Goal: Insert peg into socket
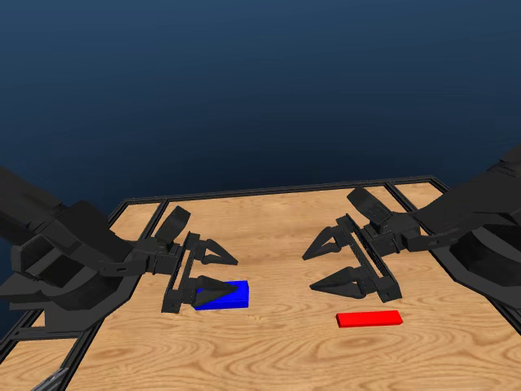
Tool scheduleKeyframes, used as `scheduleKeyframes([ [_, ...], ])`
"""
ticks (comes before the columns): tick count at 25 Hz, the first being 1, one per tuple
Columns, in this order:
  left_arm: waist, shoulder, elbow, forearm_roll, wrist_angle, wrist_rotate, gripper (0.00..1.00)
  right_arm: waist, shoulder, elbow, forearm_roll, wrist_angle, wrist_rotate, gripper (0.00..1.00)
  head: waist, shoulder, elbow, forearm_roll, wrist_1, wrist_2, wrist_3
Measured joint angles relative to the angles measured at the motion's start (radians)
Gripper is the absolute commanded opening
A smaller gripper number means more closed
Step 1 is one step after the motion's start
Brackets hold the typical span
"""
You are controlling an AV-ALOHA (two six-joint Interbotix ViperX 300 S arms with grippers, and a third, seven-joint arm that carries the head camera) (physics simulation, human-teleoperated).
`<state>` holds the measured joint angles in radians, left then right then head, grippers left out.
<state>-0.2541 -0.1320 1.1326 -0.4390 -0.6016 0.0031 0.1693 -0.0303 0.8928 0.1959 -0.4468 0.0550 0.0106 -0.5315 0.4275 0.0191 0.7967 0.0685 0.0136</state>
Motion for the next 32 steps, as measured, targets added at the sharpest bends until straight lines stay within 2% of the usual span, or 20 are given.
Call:
scheduleKeyframes([
  [3,-0.008,0.008,0.005,0.000,0.076,-0.014,1.00,0.017,0.000,-0.007,0.007,0.021,-0.005,1.00,0.006,0.009,0.000,0.003,0.003,0.006,-0.003],
  [8,-0.001,0.088,0.003,0.018,0.154,-0.037,1.00,0.038,-0.009,-0.010,0.018,0.045,-0.011,1.00,0.014,0.018,-0.001,0.005,0.004,0.011,-0.009],
  [13,0.058,0.140,-0.006,0.009,0.146,0.012,1.00,0.072,-0.027,-0.011,0.037,0.065,-0.023,1.00,0.020,0.026,-0.004,0.006,0.002,0.012,-0.020],
  [15,0.062,0.176,-0.009,-0.001,0.157,-0.004,1.00,0.083,-0.027,-0.009,0.048,0.070,-0.014,1.00,0.021,0.029,-0.005,0.006,0.000,0.012,-0.027],
  [16,0.052,0.192,-0.007,-0.002,0.161,-0.013,0.73,0.087,-0.027,-0.003,0.056,0.068,-0.004,1.00,0.021,0.029,-0.006,0.005,-0.001,0.012,-0.030],
  [17,0.044,0.201,-0.004,0.001,0.171,-0.019,0.00,0.090,-0.025,0.006,0.063,0.069,0.004,1.00,0.022,0.030,-0.006,0.005,-0.002,0.011,-0.033],
  [23,0.013,0.196,-0.013,0.014,0.200,-0.037,0.00,0.112,0.002,0.062,0.093,0.064,0.063,1.00,0.024,0.030,-0.006,0.002,0.001,-0.003,-0.051],
  [27,-0.010,0.187,-0.022,0.031,0.211,-0.041,0.00,0.128,0.005,0.098,0.125,0.078,0.099,1.00,0.016,0.029,-0.006,-0.005,0.005,-0.016,-0.071],
  [32,-0.017,0.105,-0.063,0.047,0.223,-0.021,0.00,0.160,0.025,0.130,0.138,0.127,0.167,1.00,-0.003,0.018,-0.005,-0.018,0.019,-0.040,-0.103],
])
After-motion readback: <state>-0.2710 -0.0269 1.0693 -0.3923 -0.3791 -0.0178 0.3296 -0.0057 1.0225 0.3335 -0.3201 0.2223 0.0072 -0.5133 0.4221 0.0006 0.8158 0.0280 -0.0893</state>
